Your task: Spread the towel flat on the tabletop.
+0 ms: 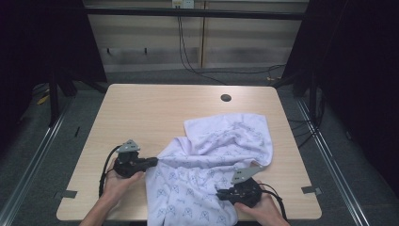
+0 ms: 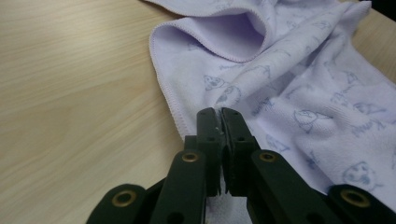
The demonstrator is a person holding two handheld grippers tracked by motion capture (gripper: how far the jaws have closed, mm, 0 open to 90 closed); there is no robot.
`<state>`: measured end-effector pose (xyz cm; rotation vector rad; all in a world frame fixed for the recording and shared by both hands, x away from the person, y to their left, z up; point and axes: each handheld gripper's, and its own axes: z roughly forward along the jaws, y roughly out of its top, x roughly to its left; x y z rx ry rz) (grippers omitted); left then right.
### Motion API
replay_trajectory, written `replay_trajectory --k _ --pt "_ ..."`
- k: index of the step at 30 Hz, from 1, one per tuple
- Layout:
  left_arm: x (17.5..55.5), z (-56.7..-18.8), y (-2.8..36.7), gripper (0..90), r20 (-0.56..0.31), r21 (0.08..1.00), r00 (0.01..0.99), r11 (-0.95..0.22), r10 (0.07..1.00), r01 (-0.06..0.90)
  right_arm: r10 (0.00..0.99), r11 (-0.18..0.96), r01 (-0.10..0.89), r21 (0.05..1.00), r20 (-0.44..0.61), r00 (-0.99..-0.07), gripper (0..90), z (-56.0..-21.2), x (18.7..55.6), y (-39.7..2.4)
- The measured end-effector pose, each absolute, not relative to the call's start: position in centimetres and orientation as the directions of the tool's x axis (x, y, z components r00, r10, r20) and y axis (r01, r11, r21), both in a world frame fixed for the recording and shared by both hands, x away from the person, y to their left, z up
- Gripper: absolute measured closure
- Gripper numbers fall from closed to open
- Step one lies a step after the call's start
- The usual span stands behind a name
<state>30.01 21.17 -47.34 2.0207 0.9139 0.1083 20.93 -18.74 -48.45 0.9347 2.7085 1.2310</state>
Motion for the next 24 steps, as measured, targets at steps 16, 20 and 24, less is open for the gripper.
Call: replay_trajectory --k 16,20,24 --pt "24.8 -46.2 25.0 82.1 -0.287 0.793 0.753 -0.293 0.592 0.534 0.613 0.439 0.571 0.694 0.234 -0.755 76.6 -46.6 17.8 -25.2" --pt "26.1 -45.9 25.4 75.5 -0.338 0.812 0.754 -0.230 0.564 0.536 0.606 0.380 0.561 0.735 0.260 -0.752 67.2 -45.7 17.6 -26.3" --pt "27.3 -45.9 24.7 73.3 -0.306 0.816 0.754 -0.248 0.582 0.522 0.624 0.342 0.555 0.758 0.259 -0.738 66.2 -45.7 18.7 -26.1"
